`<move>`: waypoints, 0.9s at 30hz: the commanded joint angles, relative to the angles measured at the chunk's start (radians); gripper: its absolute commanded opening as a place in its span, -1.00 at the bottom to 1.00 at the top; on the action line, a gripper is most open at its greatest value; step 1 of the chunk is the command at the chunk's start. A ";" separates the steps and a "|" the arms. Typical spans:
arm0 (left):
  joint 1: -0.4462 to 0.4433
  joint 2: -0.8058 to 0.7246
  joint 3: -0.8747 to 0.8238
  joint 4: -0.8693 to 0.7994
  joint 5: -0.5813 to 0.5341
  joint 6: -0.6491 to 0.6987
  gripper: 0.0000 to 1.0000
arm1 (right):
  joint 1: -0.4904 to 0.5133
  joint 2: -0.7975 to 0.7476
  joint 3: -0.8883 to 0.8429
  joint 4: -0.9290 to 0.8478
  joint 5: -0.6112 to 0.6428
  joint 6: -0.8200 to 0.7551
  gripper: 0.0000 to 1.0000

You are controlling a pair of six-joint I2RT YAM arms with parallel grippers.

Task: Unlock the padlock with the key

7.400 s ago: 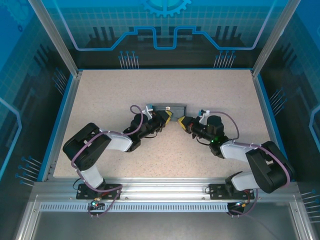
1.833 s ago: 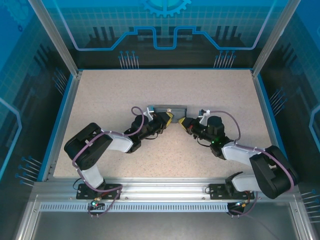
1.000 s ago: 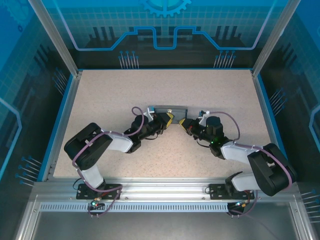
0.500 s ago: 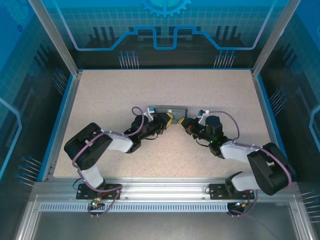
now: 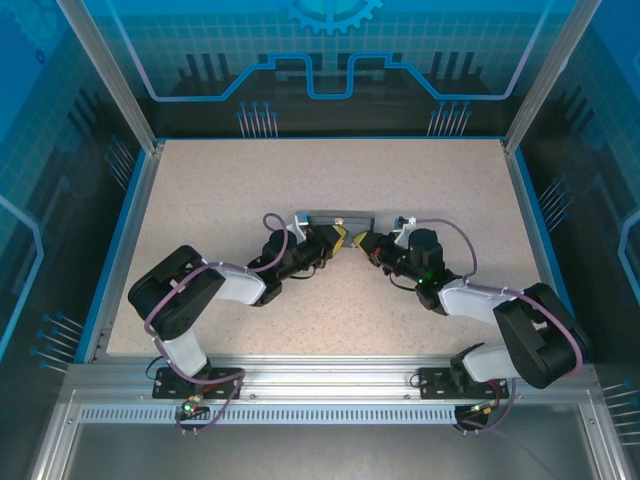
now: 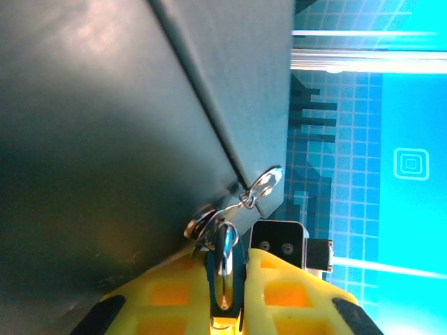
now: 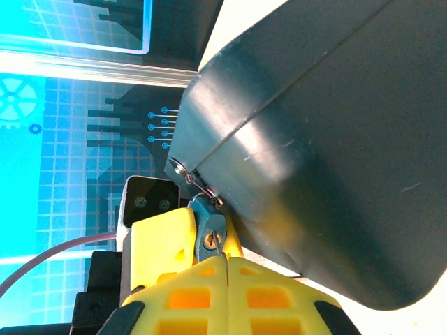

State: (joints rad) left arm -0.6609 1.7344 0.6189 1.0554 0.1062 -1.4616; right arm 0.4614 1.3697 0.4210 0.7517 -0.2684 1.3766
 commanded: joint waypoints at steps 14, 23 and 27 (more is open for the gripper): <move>0.003 -0.027 0.019 0.057 0.015 -0.001 -1.00 | 0.040 0.032 0.027 0.057 0.014 0.025 -1.00; 0.003 -0.020 0.022 0.061 0.011 -0.003 -1.00 | 0.040 -0.013 -0.017 0.028 0.024 0.012 -1.00; 0.003 -0.024 0.019 0.060 0.009 -0.001 -1.00 | 0.038 -0.015 -0.026 0.029 0.022 0.011 -1.00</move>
State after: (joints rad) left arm -0.6537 1.7344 0.6189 1.0515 0.1020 -1.4616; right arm 0.4858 1.3716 0.4107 0.7780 -0.2611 1.3945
